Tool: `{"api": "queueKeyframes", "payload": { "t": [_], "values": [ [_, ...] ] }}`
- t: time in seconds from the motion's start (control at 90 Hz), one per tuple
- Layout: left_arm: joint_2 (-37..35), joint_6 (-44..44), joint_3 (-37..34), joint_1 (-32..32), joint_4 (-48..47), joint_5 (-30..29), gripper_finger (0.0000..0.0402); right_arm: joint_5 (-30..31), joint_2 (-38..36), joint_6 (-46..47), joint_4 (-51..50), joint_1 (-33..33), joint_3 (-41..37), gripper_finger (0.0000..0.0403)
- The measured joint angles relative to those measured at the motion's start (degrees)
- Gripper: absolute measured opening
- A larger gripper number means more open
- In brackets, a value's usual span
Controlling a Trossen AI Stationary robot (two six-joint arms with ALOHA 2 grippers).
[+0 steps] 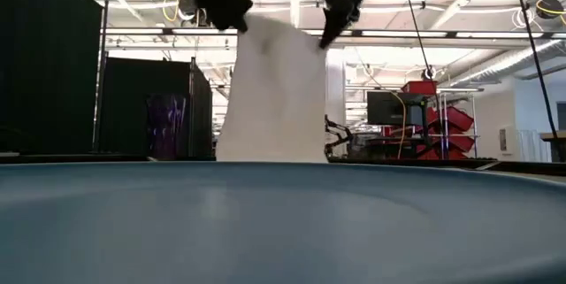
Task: Set table place
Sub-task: Fold the white napkin
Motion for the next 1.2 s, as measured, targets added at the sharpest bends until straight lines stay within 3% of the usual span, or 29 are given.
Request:
{"api": "queueKeyframes", "payload": {
  "t": [0.367, 0.689, 1.2],
  "values": [
    [0.00, -7.32, -4.04, -0.78, 1.41, 6.42, 0.0000, -0.73, -0.20, 5.12, -4.91, 3.20, -8.01, 0.0000],
    [0.47, -13.83, -10.77, -3.11, 12.59, 13.89, 0.0000, -0.69, -0.23, 7.99, -5.75, 5.11, -12.05, 0.0000],
    [8.24, -20.82, -12.20, -6.72, 13.50, 16.69, 0.0000, -0.66, -0.22, 12.12, -8.70, 8.50, -12.07, 0.0000]
  ]
}}
